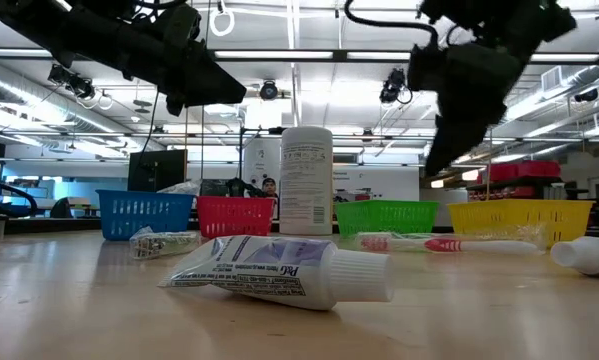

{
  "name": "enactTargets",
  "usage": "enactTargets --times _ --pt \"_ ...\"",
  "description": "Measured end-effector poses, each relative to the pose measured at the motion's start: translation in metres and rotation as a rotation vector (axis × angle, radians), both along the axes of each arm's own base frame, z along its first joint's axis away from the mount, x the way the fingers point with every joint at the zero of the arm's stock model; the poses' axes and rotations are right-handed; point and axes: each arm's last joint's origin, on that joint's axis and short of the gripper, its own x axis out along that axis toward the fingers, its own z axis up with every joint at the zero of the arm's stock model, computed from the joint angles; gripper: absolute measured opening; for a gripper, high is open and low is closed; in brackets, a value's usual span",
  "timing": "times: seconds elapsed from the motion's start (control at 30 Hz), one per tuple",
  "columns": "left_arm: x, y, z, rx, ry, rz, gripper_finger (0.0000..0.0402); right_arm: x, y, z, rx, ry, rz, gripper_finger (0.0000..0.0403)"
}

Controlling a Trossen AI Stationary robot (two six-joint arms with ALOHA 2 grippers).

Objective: Pick & Place Travel size toiletries
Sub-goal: Put the orange toothbrush into the blue bin

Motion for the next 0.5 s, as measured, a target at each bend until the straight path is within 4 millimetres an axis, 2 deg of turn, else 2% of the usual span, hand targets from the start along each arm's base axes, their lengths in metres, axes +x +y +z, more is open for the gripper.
enactTargets --times 0.33,0.5 --pt "0.000 0.000 0.000 -0.012 -0.001 -0.010 0.0110 -0.013 0.013 -0.064 0.066 0.004 0.080 0.0120" --pt "0.000 0.000 0.000 -0.011 -0.004 -0.006 0.0110 -0.008 0.015 -0.079 0.070 0.034 0.108 0.0120"
